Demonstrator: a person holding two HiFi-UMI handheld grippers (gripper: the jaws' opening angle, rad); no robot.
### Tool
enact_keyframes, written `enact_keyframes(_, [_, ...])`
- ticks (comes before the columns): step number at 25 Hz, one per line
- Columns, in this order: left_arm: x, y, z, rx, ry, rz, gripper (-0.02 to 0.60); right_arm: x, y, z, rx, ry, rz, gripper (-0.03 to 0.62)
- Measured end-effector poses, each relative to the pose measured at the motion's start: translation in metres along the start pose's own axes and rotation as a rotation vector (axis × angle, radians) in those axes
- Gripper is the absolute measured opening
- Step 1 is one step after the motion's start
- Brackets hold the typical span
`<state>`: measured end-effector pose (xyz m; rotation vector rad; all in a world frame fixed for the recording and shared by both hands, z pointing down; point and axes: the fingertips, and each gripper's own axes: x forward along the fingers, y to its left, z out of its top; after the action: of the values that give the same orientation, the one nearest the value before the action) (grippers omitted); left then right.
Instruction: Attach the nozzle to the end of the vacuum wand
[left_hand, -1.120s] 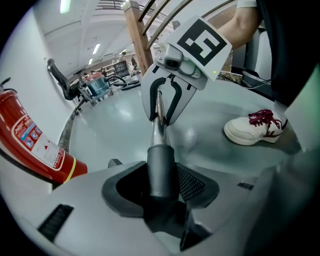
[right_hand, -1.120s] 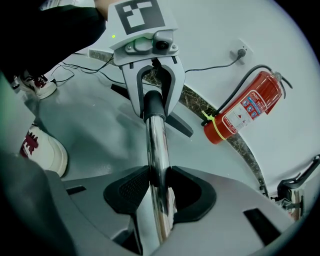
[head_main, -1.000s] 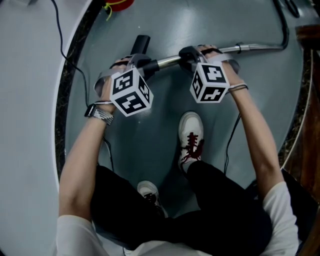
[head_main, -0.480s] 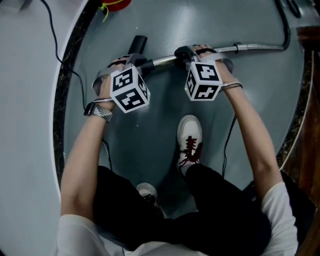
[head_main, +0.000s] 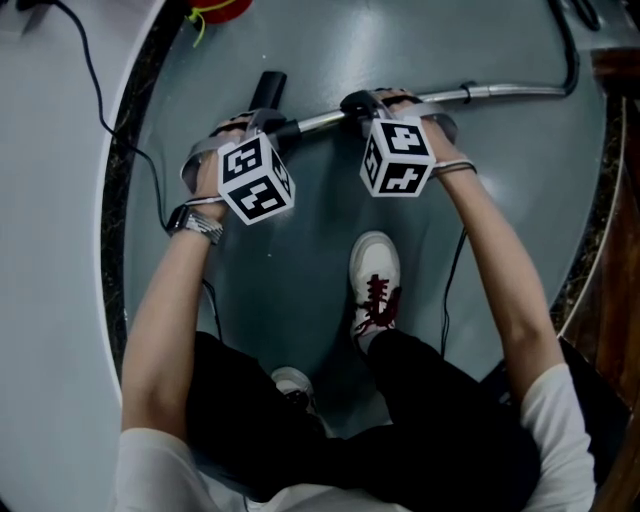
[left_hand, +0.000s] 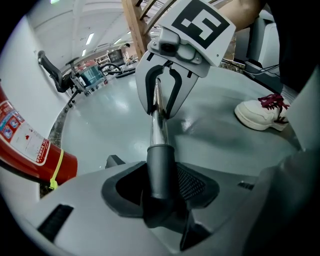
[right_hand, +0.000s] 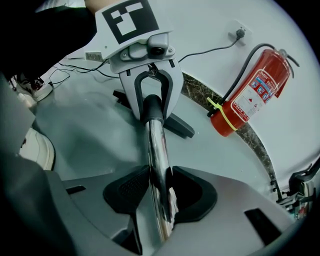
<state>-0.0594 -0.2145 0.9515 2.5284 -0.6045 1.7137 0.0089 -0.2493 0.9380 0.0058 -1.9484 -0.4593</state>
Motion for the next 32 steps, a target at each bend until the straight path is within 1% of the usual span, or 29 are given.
enact_keyframes(3, [0.003,-0.002,0.001,0.014,0.005,0.003,0.181,0.002,0.002,-0.003,-0.003,-0.012,-0.014,0.16])
enact_keyframes(7, [0.008,-0.004,0.002,0.022,0.005,0.004,0.181,0.004,0.003,-0.007,0.022,-0.043,-0.03,0.163])
enact_keyframes(14, [0.008,-0.004,0.004,-0.022,-0.032,-0.008,0.184,0.004,0.003,-0.006,0.054,-0.074,-0.036,0.17])
enact_keyframes(17, [0.006,-0.006,0.008,-0.043,-0.055,-0.02,0.207,0.002,0.003,-0.006,0.088,-0.093,-0.034,0.17])
enact_keyframes(23, [0.004,-0.008,0.004,-0.048,-0.068,-0.037,0.23,-0.007,-0.001,-0.013,0.145,-0.112,-0.044,0.17])
enact_keyframes(26, [0.0,-0.006,0.003,-0.079,-0.086,-0.038,0.23,-0.015,-0.002,-0.016,0.175,-0.125,-0.054,0.17])
enact_keyframes(30, [-0.009,-0.004,0.002,-0.1,-0.106,-0.024,0.229,-0.024,0.002,-0.017,0.177,-0.121,-0.074,0.169])
enact_keyframes(32, [-0.014,-0.002,0.003,-0.103,-0.117,-0.002,0.206,-0.03,0.004,-0.014,0.162,-0.115,-0.087,0.167])
